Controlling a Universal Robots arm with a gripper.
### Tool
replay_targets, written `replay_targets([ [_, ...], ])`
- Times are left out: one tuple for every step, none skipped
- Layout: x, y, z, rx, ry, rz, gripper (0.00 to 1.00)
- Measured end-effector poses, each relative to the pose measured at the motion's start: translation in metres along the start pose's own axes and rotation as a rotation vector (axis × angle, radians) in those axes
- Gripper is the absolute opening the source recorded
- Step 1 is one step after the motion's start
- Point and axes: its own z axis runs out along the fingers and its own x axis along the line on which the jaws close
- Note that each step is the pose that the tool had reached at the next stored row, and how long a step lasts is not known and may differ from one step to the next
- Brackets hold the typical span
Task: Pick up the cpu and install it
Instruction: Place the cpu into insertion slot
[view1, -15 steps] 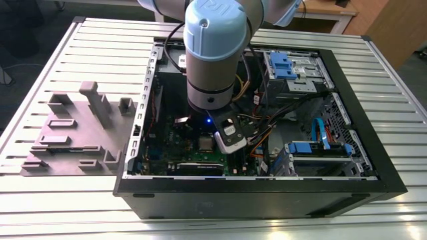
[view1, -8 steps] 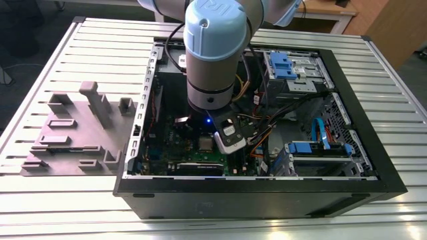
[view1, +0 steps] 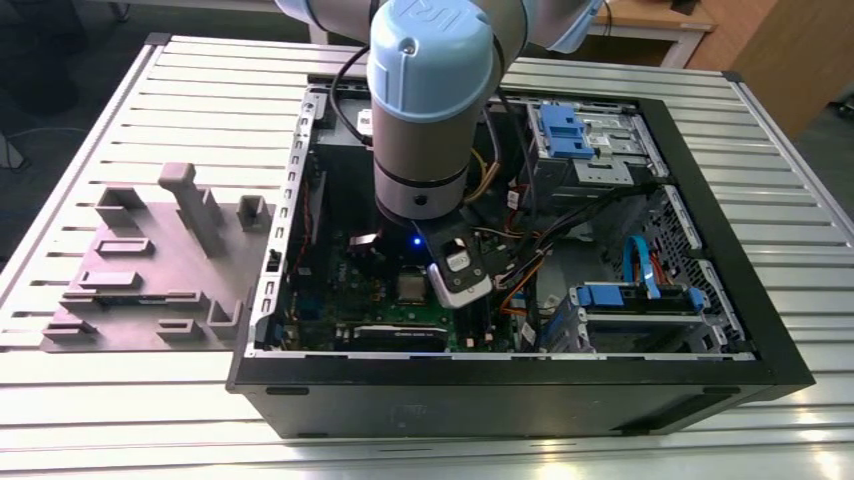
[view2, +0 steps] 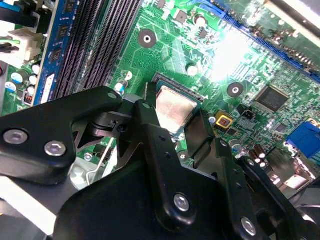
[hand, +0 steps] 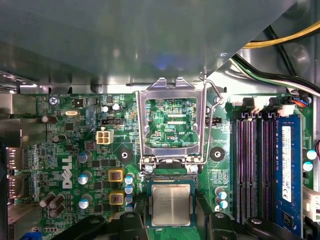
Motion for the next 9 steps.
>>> replay_targets([
  [0.0, 0.0, 0.0, 0.0, 0.0, 0.0, 0.47],
  [0.0, 0.0, 0.0, 0.0, 0.0, 0.0, 0.47],
  [0.0, 0.0, 0.0, 0.0002, 0.0, 0.0, 0.47],
  [0.0, 0.0, 0.0, 0.0002, 0.0, 0.0, 0.47],
  [0.0, 0.0, 0.0, 0.0003, 0.0, 0.0, 0.47],
  [0.0, 0.0, 0.0, 0.0003, 0.0, 0.0, 0.47],
  [0.0, 0.0, 0.0, 0.0004, 0.0, 0.0, 0.47],
  [0.0, 0.0, 0.0, 0.0004, 0.0, 0.0, 0.47],
  [0.0, 0.0, 0.0, 0.0004, -0.0001, 0.0, 0.47],
])
